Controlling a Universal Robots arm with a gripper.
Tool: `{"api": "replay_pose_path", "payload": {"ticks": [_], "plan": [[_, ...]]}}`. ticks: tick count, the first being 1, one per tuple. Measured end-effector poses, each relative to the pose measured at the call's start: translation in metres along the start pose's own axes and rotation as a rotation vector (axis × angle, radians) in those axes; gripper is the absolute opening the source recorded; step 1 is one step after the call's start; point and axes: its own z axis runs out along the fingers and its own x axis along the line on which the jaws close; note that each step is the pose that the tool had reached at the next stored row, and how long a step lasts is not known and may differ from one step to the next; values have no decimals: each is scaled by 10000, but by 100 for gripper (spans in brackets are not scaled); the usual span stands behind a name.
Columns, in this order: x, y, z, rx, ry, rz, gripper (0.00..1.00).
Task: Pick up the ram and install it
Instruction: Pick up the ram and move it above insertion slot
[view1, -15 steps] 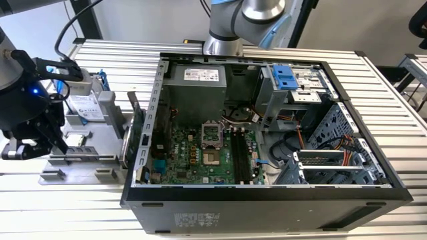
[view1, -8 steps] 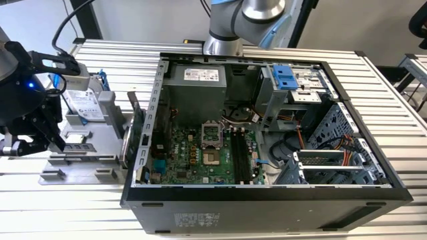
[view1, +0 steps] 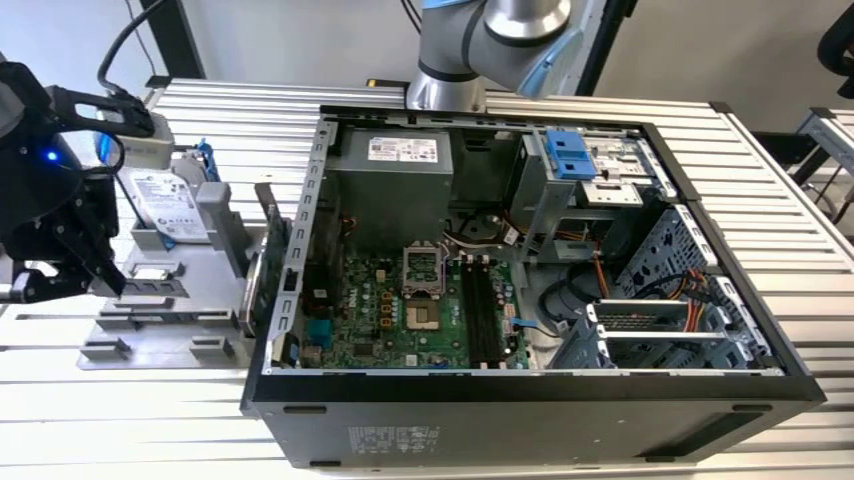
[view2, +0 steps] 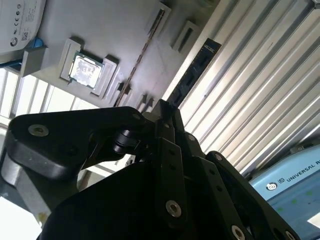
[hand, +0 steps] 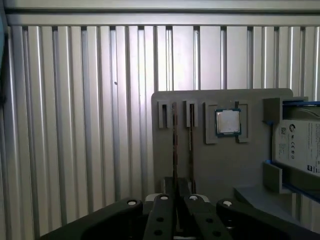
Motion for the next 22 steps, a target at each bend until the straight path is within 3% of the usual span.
{"api": "replay_pose_path", "payload": {"ticks": [9,22], "plan": [[-8,1,-195,-1,1,0,0],[-14,2,-333,0,0,0,0]]}}
